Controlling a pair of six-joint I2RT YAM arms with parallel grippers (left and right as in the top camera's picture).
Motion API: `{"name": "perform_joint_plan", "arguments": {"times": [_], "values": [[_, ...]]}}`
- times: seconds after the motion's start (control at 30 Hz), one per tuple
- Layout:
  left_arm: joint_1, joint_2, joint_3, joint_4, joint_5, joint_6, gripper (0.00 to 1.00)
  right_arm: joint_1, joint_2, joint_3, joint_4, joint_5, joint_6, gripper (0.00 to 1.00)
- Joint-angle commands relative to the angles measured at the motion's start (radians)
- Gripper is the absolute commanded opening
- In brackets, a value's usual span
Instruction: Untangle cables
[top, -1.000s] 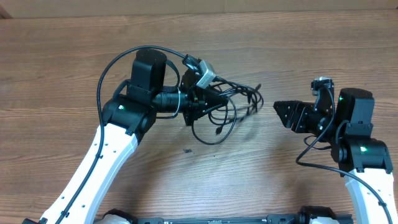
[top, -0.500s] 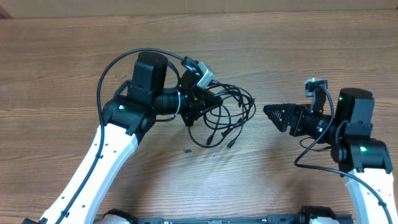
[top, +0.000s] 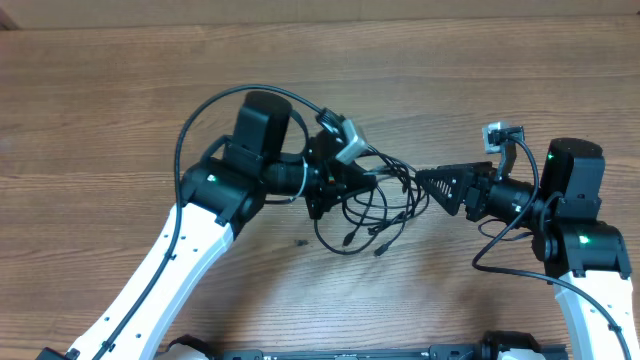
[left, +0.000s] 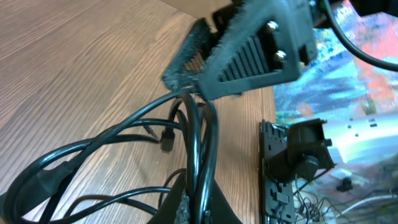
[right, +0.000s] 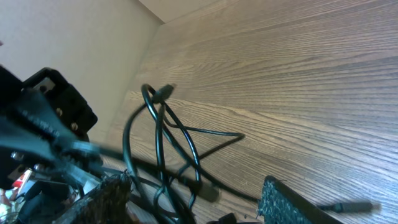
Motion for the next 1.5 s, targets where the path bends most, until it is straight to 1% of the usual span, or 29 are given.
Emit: {"name": "perform_joint_plan", "arguments": {"times": [0.0, 0.1, 0.3, 0.43, 0.53, 0.6, 0.67, 0.7, 0.83, 0.93, 1.1, 1.2, 1.3, 1.47], "values": [[-0.019, -0.010, 0.022, 0.009, 0.037, 0.060, 0.04, -0.002, -0.007, 0.003, 0.010, -0.013, -0.007, 0.67], [-0.019, -0.010, 0.022, 0.019, 0.036, 0.060, 0.04, -0.002, -0.007, 0.003, 0.004, -0.014, -0.006, 0.68], [-0.019, -0.010, 0.022, 0.088, 0.026, 0.058, 0.04, -0.002, -0.007, 0.003, -0.050, -0.025, -0.008, 0.67], [-0.019, -0.010, 0.022, 0.105, -0.039, 0.003, 0.04, 0.001, -0.007, 0.002, -0.065, -0.043, -0.011, 0.68], [-0.019, -0.010, 0.022, 0.122, -0.038, -0.016, 0.04, 0.014, -0.007, 0.002, -0.067, -0.043, -0.011, 0.68], [-0.019, -0.010, 0.022, 0.144, -0.034, -0.056, 0.04, 0.030, -0.007, 0.002, -0.068, -0.043, -0.030, 0.68], [-0.019, -0.010, 0.022, 0.186, -0.003, -0.114, 0.04, 0.045, -0.007, 0.002, -0.071, -0.017, -0.037, 0.67], [-0.019, -0.010, 0.022, 0.224, 0.036, -0.133, 0.04, 0.053, -0.007, 0.002, -0.075, 0.002, -0.037, 0.67], [-0.019, -0.010, 0.022, 0.329, 0.137, -0.193, 0.04, 0.055, -0.007, 0.002, -0.090, 0.046, -0.037, 0.67], [-0.019, -0.010, 0.022, 0.383, 0.184, -0.235, 0.04, 0.055, -0.007, 0.002, -0.105, 0.076, -0.037, 0.67], [-0.019, -0.011, 0.022, 0.408, 0.229, -0.249, 0.05, 0.055, -0.007, 0.002, -0.116, 0.124, -0.036, 0.67], [-0.019, -0.011, 0.022, 0.449, 0.327, -0.249, 0.04, 0.055, -0.007, 0.002, -0.124, 0.157, -0.034, 0.67], [-0.018, -0.011, 0.022, 0.483, 0.369, -0.249, 0.04, 0.055, -0.007, 0.002, -0.130, 0.165, -0.033, 0.67], [-0.017, -0.011, 0.022, 0.536, 0.389, -0.281, 0.04, 0.055, -0.007, 0.002, -0.154, 0.213, -0.033, 0.67]]}}
